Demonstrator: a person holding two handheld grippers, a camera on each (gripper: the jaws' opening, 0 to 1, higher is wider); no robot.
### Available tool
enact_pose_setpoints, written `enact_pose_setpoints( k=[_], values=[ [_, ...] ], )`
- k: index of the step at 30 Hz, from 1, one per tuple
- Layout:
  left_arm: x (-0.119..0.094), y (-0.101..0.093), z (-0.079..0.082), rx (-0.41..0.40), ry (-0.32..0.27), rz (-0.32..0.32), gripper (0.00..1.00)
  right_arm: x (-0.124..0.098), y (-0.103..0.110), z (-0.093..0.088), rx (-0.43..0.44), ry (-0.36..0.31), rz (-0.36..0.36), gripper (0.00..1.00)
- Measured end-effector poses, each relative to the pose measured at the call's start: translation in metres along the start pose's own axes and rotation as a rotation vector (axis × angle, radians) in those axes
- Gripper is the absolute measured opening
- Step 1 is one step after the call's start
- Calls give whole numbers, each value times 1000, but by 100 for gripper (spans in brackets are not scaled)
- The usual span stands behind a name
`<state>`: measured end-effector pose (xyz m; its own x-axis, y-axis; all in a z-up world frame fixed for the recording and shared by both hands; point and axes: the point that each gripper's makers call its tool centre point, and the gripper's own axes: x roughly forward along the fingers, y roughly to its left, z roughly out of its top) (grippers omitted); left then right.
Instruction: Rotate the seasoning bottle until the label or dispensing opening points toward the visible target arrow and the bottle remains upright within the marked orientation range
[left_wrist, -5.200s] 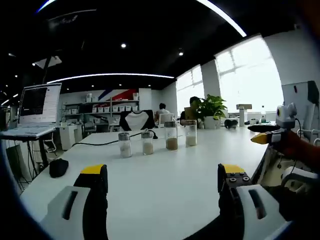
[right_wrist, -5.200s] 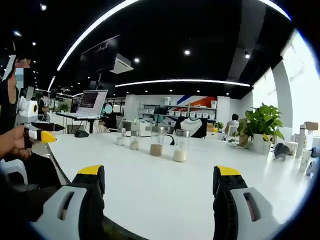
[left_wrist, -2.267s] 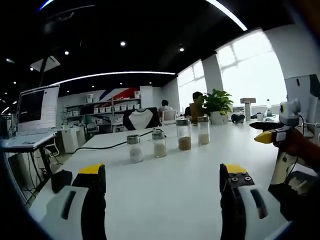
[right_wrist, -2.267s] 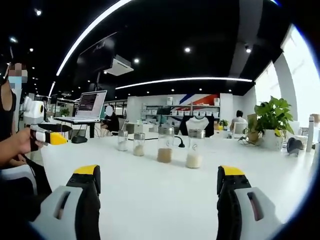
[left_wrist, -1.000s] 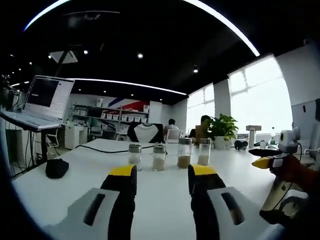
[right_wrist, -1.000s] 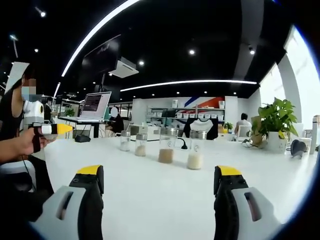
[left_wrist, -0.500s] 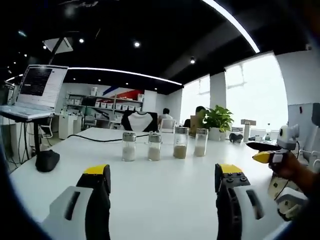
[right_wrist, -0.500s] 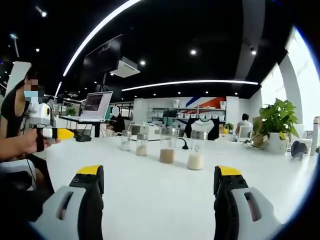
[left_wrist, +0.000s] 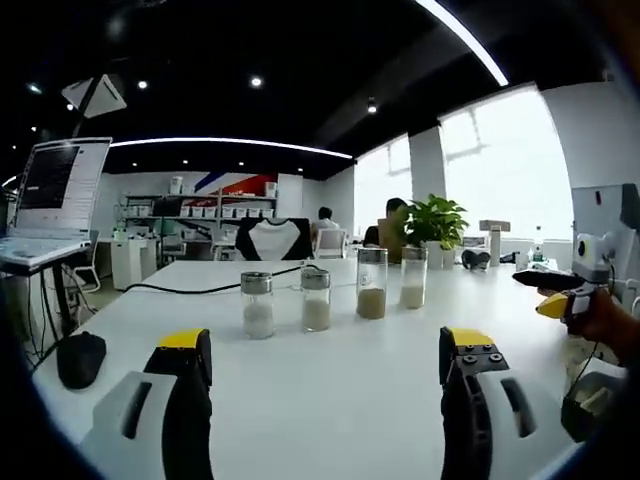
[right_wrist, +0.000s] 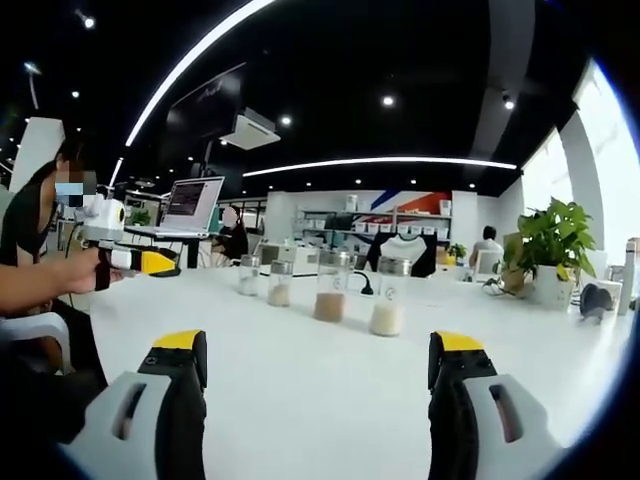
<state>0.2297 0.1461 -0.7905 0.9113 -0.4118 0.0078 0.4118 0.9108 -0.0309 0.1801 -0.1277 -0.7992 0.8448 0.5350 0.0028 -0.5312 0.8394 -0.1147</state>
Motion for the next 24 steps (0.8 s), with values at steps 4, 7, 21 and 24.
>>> enact_pose_setpoints(
  k=[4, 7, 21, 24],
  values=[
    [21, 16, 2, 29, 8, 23, 100, 2, -1, -2, 2, 7, -1, 94],
    [34, 24, -3, 24, 35, 28, 100, 3, 0, -4, 0, 14, 1, 94],
    [91, 54, -9, 26, 105, 48, 87, 5, -12, -5, 4, 30, -15, 93],
    [104, 68, -14, 74, 135, 81, 78, 4, -13, -7, 8, 36, -16, 93]
  ],
)
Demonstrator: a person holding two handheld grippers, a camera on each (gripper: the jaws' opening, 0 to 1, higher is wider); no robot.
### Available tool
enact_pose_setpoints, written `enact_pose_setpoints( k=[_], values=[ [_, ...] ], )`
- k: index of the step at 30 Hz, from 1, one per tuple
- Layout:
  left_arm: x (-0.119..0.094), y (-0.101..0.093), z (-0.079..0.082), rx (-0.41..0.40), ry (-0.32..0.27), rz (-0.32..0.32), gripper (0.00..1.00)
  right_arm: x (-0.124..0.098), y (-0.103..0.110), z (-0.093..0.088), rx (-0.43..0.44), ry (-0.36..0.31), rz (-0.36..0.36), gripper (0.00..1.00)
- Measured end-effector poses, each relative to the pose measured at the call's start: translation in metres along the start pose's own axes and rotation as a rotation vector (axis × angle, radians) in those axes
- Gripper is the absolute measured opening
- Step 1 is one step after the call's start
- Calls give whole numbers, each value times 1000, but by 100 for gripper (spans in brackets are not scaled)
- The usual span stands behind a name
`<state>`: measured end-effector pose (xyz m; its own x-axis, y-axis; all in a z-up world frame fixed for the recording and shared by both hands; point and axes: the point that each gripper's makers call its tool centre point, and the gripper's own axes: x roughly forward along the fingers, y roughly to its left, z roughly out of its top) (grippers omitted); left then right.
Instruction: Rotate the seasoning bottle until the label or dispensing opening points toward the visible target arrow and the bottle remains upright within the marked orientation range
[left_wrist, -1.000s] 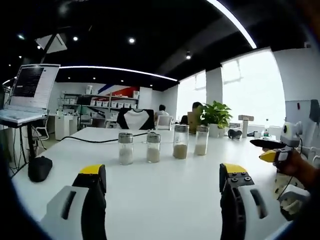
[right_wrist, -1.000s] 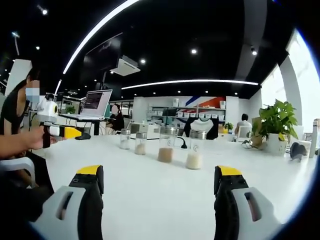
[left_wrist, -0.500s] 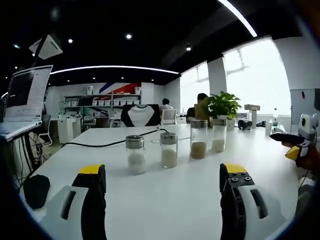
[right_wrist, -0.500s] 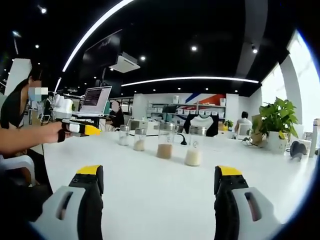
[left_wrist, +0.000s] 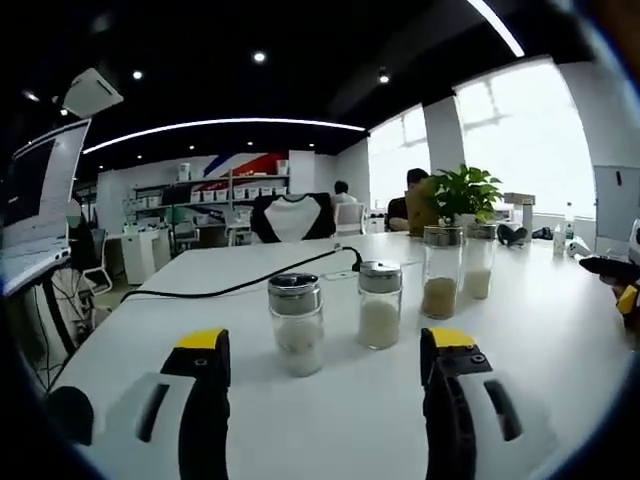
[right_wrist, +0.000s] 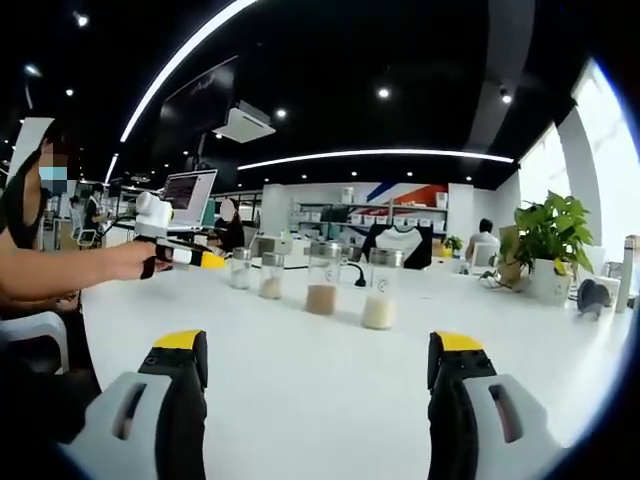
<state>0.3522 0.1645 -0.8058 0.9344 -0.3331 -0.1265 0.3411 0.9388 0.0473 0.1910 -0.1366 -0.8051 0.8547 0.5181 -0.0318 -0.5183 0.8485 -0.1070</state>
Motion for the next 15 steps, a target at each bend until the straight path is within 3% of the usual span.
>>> enact_pose_setpoints(
  k=[5, 8, 11, 15],
  values=[
    [13, 11, 3, 14, -9, 35, 59, 0, -4, -1, 9, -2, -3, 93],
    [26, 13, -1, -32, 21, 43, 60, 1, -5, -2, 14, 1, -5, 92],
    [35, 14, -7, -30, 33, 44, 54, 0, -7, -2, 16, -3, -6, 92],
    [39, 18, -7, -64, 4, 55, 52, -1, -10, -4, 19, 0, -8, 92]
  ],
)
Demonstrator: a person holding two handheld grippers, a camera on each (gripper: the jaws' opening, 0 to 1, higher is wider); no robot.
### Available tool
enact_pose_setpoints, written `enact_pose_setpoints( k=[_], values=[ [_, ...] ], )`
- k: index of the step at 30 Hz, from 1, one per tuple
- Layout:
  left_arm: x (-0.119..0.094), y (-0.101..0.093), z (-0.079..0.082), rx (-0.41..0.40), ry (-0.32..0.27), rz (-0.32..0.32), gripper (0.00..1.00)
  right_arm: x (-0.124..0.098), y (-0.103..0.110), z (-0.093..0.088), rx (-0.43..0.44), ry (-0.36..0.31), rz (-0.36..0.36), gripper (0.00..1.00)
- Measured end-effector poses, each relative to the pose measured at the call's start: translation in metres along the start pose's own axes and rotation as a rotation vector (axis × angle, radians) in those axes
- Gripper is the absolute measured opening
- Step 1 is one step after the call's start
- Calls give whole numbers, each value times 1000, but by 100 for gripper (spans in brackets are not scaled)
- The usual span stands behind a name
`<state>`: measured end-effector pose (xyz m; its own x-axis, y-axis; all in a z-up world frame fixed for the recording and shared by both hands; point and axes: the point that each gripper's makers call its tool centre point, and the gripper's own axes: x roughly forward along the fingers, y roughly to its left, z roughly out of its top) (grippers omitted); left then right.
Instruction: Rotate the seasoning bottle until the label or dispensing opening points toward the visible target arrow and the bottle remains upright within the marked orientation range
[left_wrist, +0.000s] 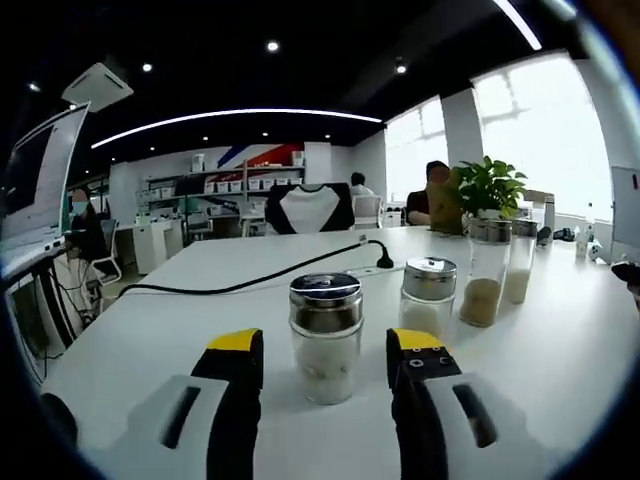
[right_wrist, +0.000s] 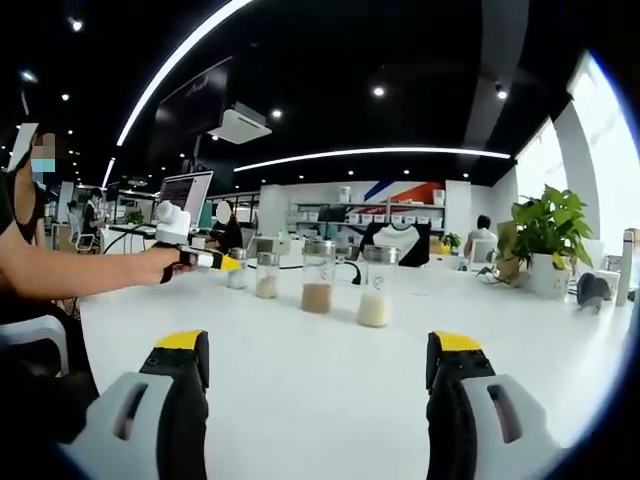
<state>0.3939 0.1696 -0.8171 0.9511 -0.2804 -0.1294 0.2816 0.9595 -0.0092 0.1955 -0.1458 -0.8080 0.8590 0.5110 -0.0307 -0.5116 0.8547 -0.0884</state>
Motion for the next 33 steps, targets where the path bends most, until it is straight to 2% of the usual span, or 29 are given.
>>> enact_pose_setpoints(
  k=[6, 9, 13, 18, 21, 27, 33],
  values=[
    [9, 6, 0, -23, -8, 8, 56, 1, -3, -3, 7, 11, -8, 91],
    [15, 10, -7, -17, 17, 13, 55, 4, -2, -1, 1, 14, -7, 90],
    [19, 13, -11, -44, 15, 4, 54, 7, 3, 0, -4, 21, -4, 90],
    [21, 6, -10, -20, 0, -32, 44, 11, 7, -1, -13, 27, 6, 89],
    [23, 3, -7, 25, -20, -43, 37, 13, 10, -3, -11, 32, 10, 89],
    [24, 3, -5, 17, -35, -52, 35, 15, 15, -5, -12, 41, 19, 88],
    [13, -3, -5, 10, -22, -84, 34, 18, 23, 0, -14, 34, 29, 88]
  ],
)
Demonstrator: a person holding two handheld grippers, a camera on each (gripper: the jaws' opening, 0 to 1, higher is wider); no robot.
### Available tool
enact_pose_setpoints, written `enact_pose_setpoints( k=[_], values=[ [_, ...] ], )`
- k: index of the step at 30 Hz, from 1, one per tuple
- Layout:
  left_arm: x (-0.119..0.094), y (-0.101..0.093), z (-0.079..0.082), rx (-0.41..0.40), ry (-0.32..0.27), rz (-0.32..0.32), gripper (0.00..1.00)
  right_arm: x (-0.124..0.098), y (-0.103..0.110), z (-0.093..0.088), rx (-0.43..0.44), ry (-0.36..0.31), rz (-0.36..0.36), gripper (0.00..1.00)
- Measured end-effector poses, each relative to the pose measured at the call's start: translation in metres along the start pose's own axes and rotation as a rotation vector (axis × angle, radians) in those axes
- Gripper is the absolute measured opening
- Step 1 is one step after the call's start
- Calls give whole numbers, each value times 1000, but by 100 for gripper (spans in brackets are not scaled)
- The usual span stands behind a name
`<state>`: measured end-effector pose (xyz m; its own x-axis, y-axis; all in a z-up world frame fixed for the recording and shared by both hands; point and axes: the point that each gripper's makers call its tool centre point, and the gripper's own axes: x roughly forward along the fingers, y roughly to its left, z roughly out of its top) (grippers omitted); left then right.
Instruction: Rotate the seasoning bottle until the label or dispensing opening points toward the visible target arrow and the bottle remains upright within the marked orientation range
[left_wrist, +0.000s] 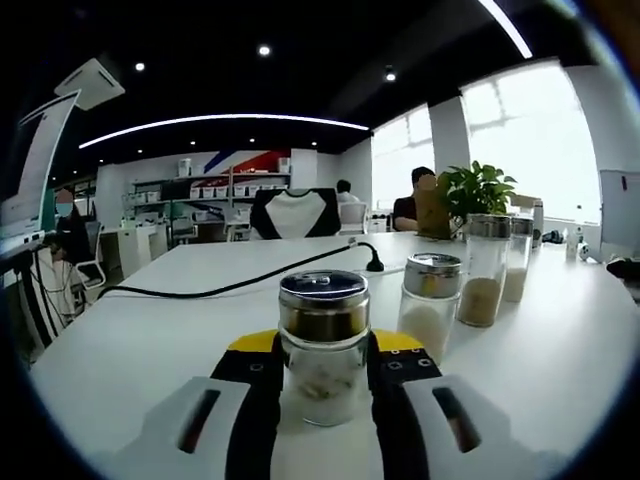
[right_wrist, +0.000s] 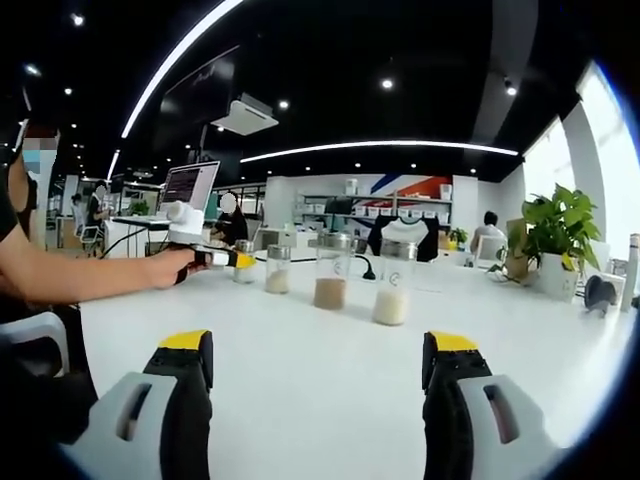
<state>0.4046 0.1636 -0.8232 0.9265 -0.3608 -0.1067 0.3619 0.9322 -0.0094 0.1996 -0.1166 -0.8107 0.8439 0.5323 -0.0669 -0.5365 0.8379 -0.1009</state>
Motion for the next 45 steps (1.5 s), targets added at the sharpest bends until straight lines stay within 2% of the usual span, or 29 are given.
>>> enact_pose_setpoints(
  k=[7, 12, 14, 18, 22, 23, 26, 30, 34, 35, 39, 45],
  values=[
    [-21, -26, 22, -30, -85, -87, 34, 1, 10, 11, -13, -24, 25, 87],
    [-40, -49, 34, -13, -102, -133, 34, -2, 15, 17, -15, -42, 39, 86],
    [-50, -60, 34, -44, -104, -165, 34, -2, 19, 21, -10, -58, 52, 84],
    [-68, -82, 31, -44, -86, -207, 34, -2, 29, 23, -5, -68, 82, 82],
    [-86, -109, 26, -45, -69, -263, 34, 0, 43, 25, -9, -95, 125, 72],
    [-94, -121, 26, -37, -65, -287, 34, 1, 48, 25, -5, -98, 138, 71],
    [-107, -137, 29, -48, -71, -318, 34, 2, 57, 27, -8, -108, 159, 68],
    [-135, -170, 41, -32, -96, -403, 34, 2, 68, 27, -14, -111, 189, 65],
    [-152, -192, 48, -47, -116, -469, 34, 3, 77, 30, -12, -114, 214, 63],
    [-157, -198, 47, -58, -105, -496, 34, 3, 81, 32, -13, -118, 223, 63],
    [-170, -210, 48, -45, -124, -538, 34, 2, 94, 39, -18, -134, 266, 57],
    [-185, -220, 41, -43, -110, -597, 34, 1, 119, 41, -7, -158, 358, 45]
  ],
)
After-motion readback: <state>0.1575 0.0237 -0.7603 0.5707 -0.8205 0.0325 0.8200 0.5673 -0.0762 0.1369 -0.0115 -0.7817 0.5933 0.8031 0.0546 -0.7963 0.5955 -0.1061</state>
